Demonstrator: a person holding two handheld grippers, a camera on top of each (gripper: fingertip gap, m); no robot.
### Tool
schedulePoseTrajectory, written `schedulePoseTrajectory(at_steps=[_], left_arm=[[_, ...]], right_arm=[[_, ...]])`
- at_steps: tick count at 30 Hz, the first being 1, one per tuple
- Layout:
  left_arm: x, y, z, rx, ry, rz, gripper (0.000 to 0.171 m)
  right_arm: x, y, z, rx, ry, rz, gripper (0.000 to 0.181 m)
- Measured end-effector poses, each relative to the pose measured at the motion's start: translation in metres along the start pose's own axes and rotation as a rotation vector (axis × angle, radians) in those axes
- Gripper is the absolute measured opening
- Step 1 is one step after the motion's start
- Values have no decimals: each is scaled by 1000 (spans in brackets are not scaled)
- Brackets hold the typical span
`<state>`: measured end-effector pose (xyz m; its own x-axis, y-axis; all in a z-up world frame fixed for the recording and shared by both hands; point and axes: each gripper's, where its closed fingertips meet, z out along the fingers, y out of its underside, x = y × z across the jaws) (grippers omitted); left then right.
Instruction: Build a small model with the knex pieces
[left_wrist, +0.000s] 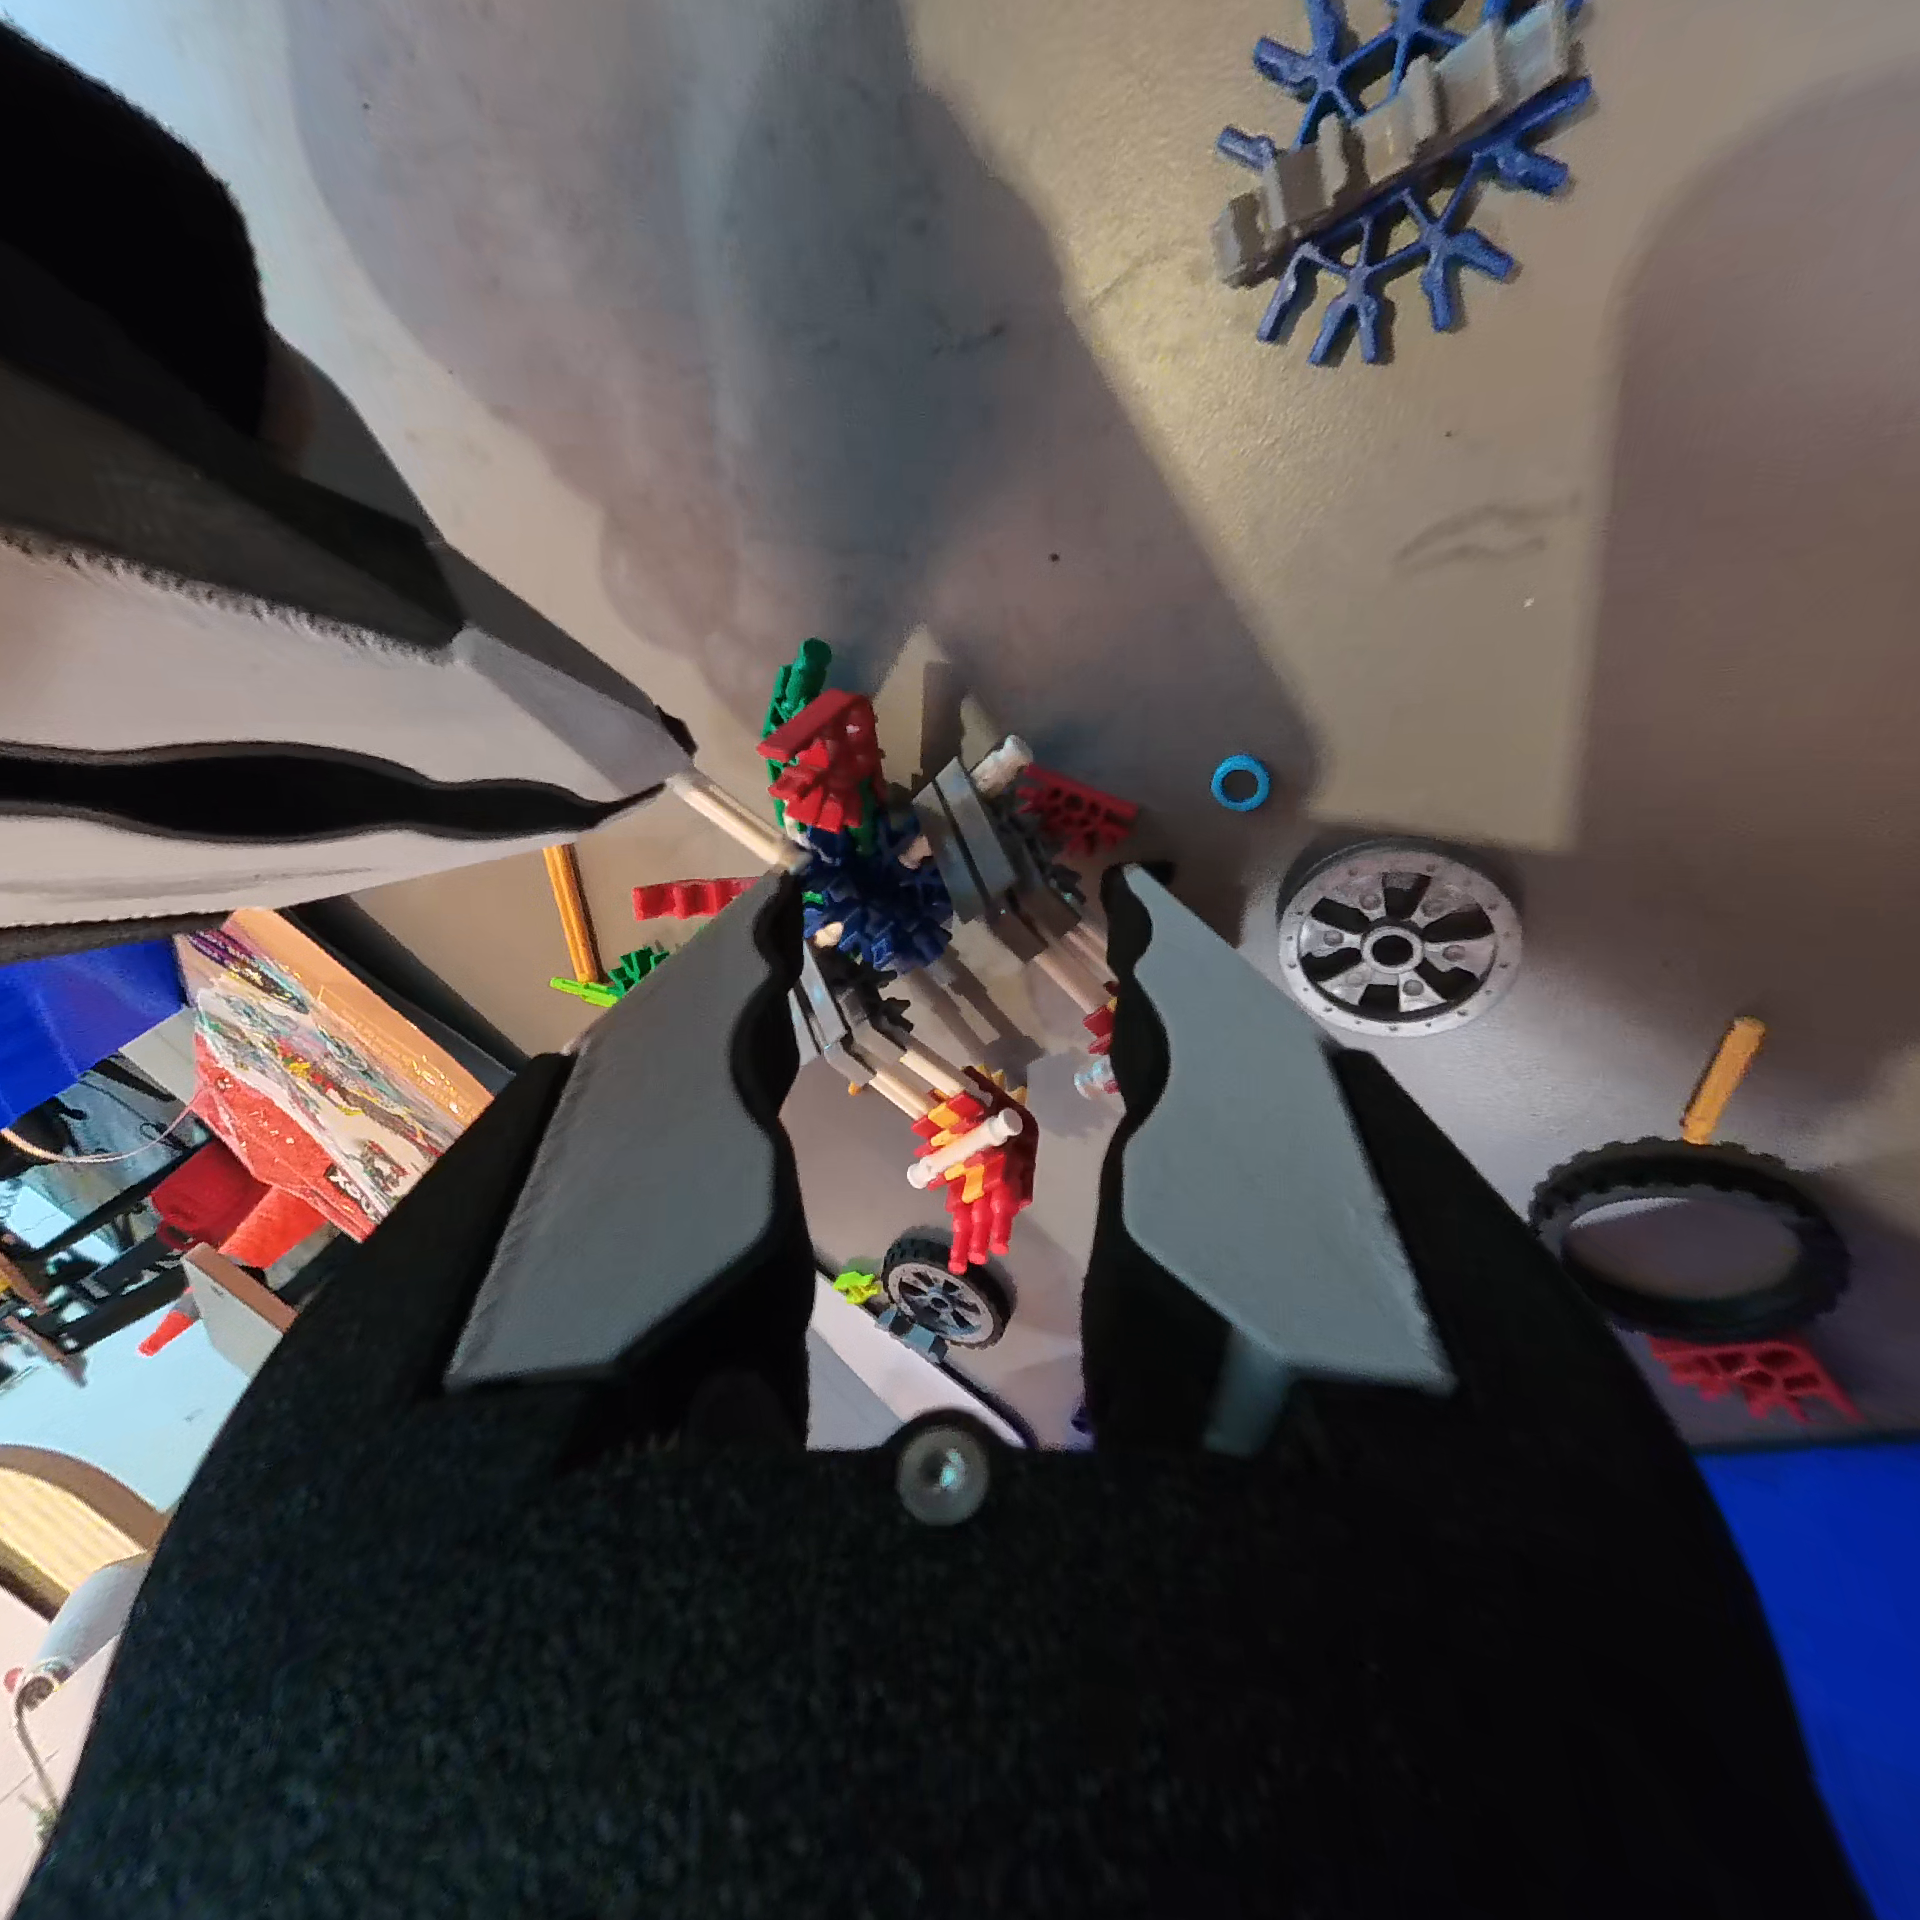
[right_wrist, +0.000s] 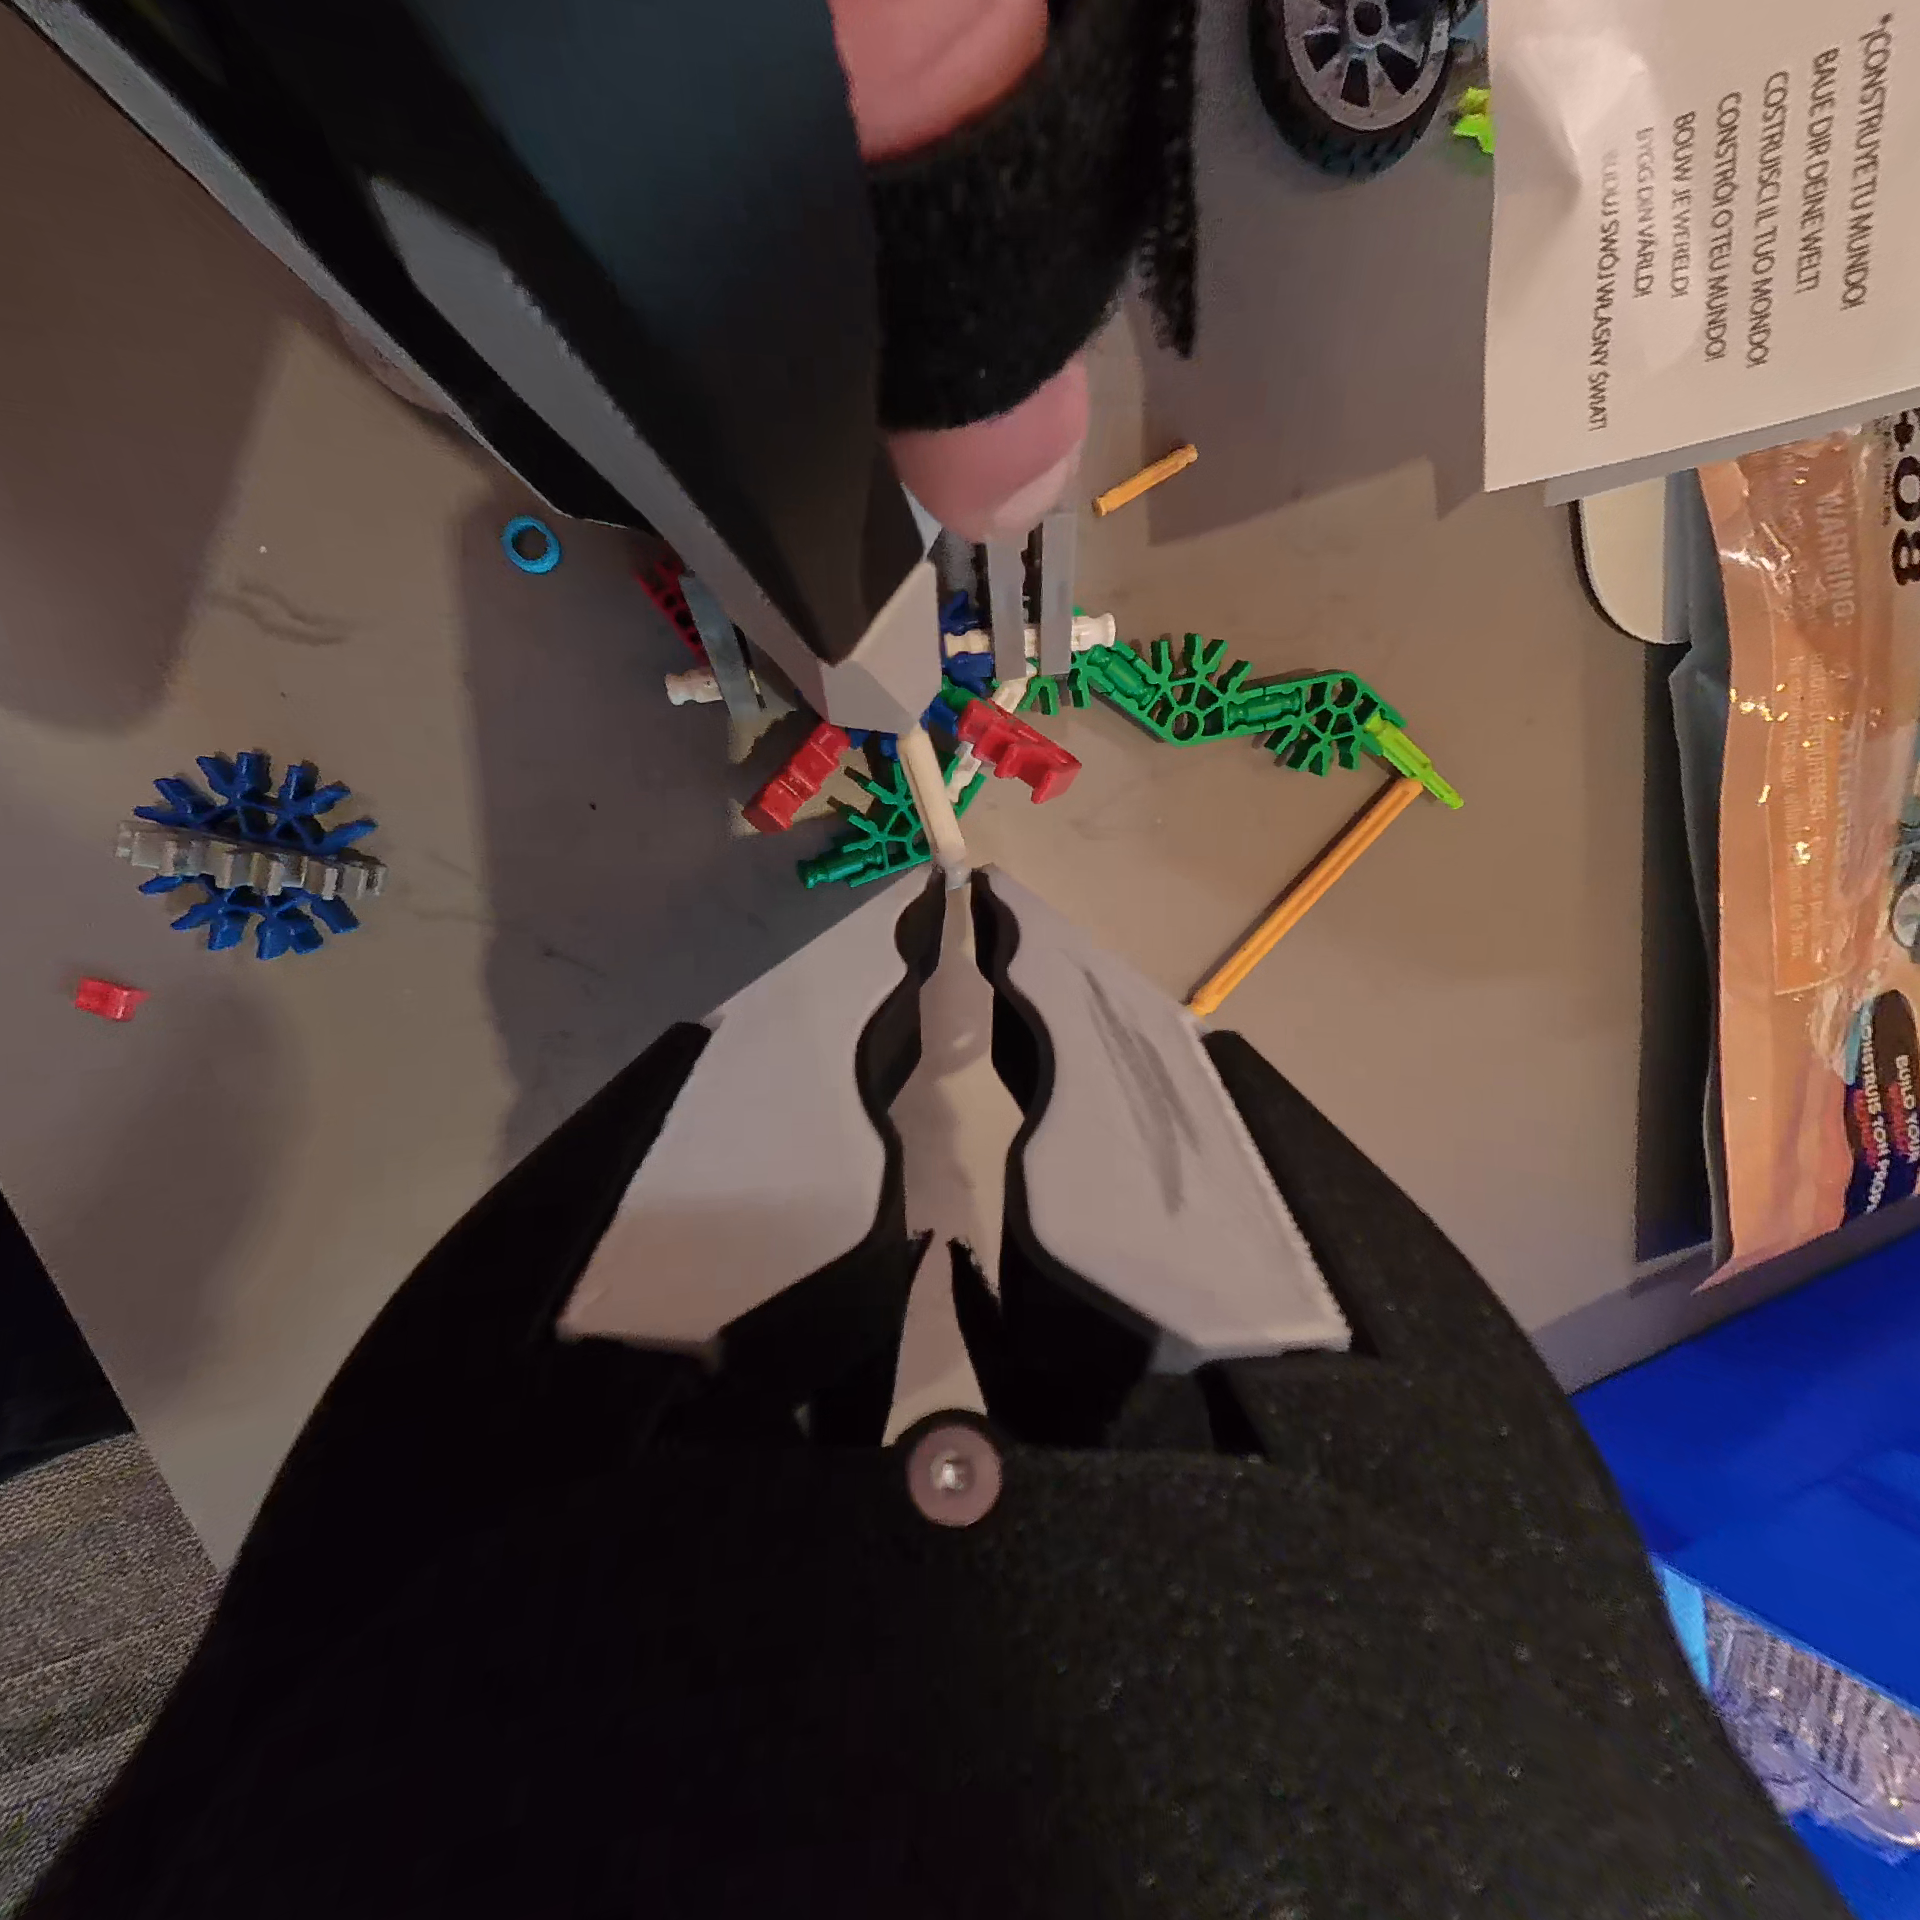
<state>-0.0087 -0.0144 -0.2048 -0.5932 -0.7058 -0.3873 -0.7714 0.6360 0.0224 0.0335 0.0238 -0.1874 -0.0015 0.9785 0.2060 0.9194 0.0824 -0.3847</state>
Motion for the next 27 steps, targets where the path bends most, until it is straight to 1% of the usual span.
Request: schedulePoseTrajectory(at_steps=[9,14,27], left_arm=[[-1,-1,1,-7,-19,18,57],[-2,1,3,-25,-28,48,55],[-5,3,5,-44,-44,48,55]], right_arm=[[-2,1,3,-29,4,13,4],[-2,0,1,-18,-3,33,4],[-3,0,4,6,0,80,4]])
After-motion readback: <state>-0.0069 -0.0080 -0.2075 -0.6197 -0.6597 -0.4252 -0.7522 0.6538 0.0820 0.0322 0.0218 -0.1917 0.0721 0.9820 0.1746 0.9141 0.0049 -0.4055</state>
